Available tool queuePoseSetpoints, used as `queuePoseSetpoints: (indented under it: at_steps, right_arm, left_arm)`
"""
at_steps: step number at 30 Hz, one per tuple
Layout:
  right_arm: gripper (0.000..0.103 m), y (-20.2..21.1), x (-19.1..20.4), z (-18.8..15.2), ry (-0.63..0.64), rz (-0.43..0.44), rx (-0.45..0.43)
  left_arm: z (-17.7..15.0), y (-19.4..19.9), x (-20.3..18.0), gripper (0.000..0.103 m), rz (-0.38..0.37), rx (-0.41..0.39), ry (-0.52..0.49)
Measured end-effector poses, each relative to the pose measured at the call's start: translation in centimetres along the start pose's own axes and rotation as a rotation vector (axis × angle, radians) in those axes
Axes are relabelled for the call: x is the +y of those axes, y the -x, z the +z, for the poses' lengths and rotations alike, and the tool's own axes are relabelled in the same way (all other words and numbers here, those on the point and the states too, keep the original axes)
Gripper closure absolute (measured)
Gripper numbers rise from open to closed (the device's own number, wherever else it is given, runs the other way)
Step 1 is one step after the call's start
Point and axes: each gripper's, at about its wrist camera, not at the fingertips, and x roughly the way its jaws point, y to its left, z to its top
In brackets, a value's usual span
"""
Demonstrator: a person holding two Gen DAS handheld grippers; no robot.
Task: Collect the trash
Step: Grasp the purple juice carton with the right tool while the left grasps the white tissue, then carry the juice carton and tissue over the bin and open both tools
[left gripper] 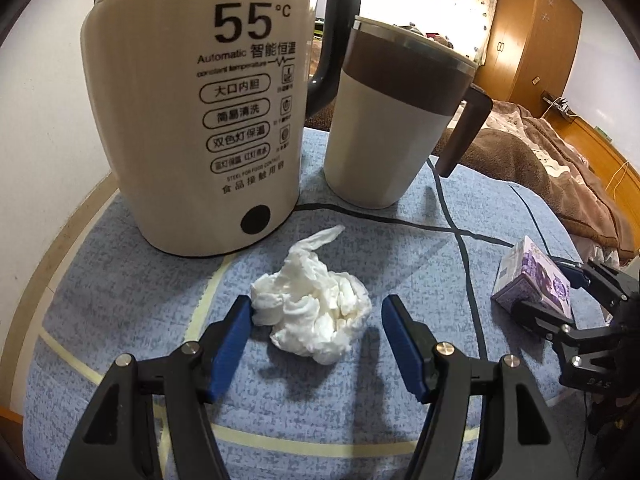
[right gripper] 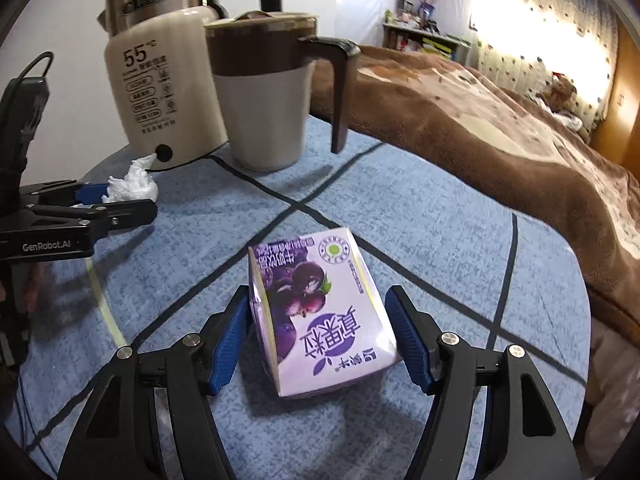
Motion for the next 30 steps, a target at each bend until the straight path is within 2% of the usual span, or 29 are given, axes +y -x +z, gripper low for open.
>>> queuePoseSetpoints:
  at_steps: [3, 4, 5, 11, 19, 27, 30]
  right_arm:
    - [0.038, 0.4, -0.3, -0.3, -0.031, 0.018, -0.014]
    - [0.044, 0.5, -0.4, -0.5, -0.04, 0.017, -0.016]
    - [0.044, 0.6, -0.4, -0.5, -0.047, 0.016, -0.015]
    - [0.045, 1.5, -0.6, -1.0, -0.094, 0.008, -0.047]
    - [0.046, 4.7, -1.5, -1.9, -0.169, 0.015, -0.106]
    - [0.046, 10.5, -2.8, -3.8, -0.23, -0.014, -0.178]
    - [0.046, 12.8, -3.4, -5.0, -0.248, -0.038, -0.202]
  left_arm:
    - [-0.1, 0.2, -0.2, 0.044, -0.008, -0.003, -0.007]
    - [-0.1, 0.3, -0.3, 0.05, -0.014, -0.006, -0.01]
    - [-0.1, 0.4, -0.4, 0.058, -0.012, -0.01, -0.015]
    - [-0.3, 1.0, -1.3, 0.074, 0.004, -0.017, -0.045]
    - [-0.8, 4.2, -4.1, 0.075, -0.066, -0.064, -0.082]
    - [-2.1, 8.0, -9.6, 0.075, -0.151, -0.103, -0.164]
    - [-2.6, 9.4, -12.2, 0.075, -0.143, -0.138, -0.219]
